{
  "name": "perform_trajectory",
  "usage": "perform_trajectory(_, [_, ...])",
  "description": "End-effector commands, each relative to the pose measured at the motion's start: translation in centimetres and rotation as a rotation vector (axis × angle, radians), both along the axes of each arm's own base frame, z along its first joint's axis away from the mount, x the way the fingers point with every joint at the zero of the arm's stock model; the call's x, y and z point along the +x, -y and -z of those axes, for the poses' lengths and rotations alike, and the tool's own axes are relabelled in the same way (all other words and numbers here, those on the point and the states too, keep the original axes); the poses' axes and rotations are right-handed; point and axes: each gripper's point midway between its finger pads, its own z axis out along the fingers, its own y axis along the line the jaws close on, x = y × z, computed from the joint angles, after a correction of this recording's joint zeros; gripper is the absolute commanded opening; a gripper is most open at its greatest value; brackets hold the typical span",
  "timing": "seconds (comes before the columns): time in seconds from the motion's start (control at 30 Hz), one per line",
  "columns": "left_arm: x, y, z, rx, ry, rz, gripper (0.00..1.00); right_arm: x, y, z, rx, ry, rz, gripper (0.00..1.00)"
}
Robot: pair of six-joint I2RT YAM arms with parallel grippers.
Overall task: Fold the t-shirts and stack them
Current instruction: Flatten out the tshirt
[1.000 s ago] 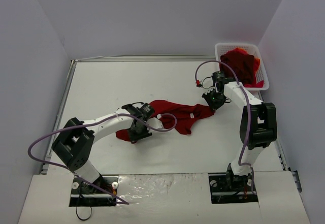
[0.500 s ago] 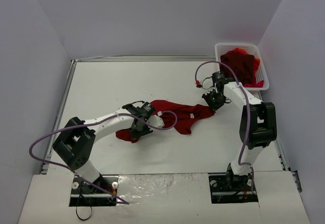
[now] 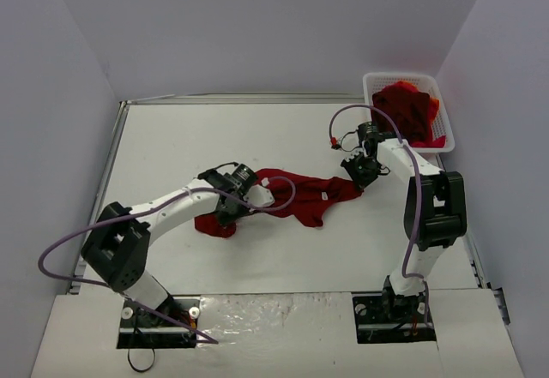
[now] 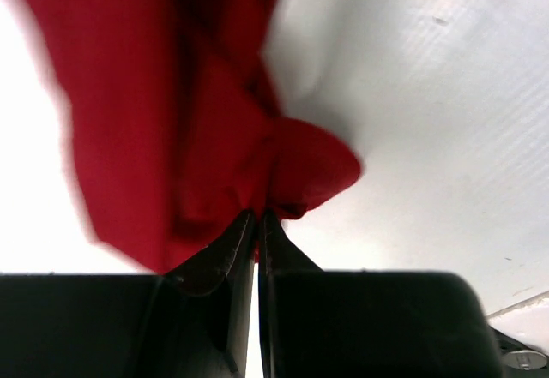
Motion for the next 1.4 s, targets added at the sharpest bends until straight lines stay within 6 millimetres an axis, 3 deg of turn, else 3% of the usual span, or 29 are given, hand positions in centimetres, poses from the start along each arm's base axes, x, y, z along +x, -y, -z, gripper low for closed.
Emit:
perform_trajectory(0.0, [3.4, -0.5, -6.7, -0.092, 0.168, -0.058, 0.02, 0.0, 0.6, -1.9, -0.014, 0.034, 0.015, 0.00])
perform_trajectory(0.17, [7.2, -3.1, -13.3, -0.184, 0.342, -0.188, 0.02, 1.8, 0.5, -6.5, 0.002, 0.168, 0.041, 0.00])
perform_trajectory(0.33, [9.8, -6.4, -17.0, -0.195, 0.466, -0.315, 0.02, 4.0, 0.3, -10.8, 0.022, 0.293, 0.069, 0.00])
perform_trajectory(0.6, [11.6, -11.0, -20.8, -0.202, 0.648, -0.519, 0.02, 7.4, 0.5, -17.0, 0.022, 0.464, 0.094, 0.00])
perform_trajectory(0.8, [11.6, -14.7, -24.1, -0.204, 0.798, -0.664, 0.02, 8.0, -1.0, -21.3, 0.106, 0.579, 0.038, 0.00])
perform_trajectory(0.9, [11.2, -16.4, -25.3, -0.195, 0.841, -0.716, 0.02, 7.6, -1.2, -22.5, 0.127, 0.626, 0.035, 0.00])
perform_trajectory(1.03, [10.7, -17.8, -26.0, -0.180, 0.873, -0.748, 0.02, 6.2, -1.1, -22.3, 0.130, 0.621, 0.024, 0.00])
perform_trajectory(1.1, [10.6, -17.7, -25.7, -0.179, 0.860, -0.740, 0.02, 5.5, -0.9, -22.9, 0.125, 0.637, 0.023, 0.00])
perform_trajectory(1.2, [10.5, -17.5, -24.6, -0.173, 0.827, -0.740, 0.02, 3.9, -0.9, -21.5, 0.111, 0.599, -0.016, 0.00])
perform_trajectory(1.37, [10.2, -17.1, -23.5, -0.193, 0.798, -0.736, 0.02, 1.6, 0.0, -17.6, 0.065, 0.502, -0.021, 0.20])
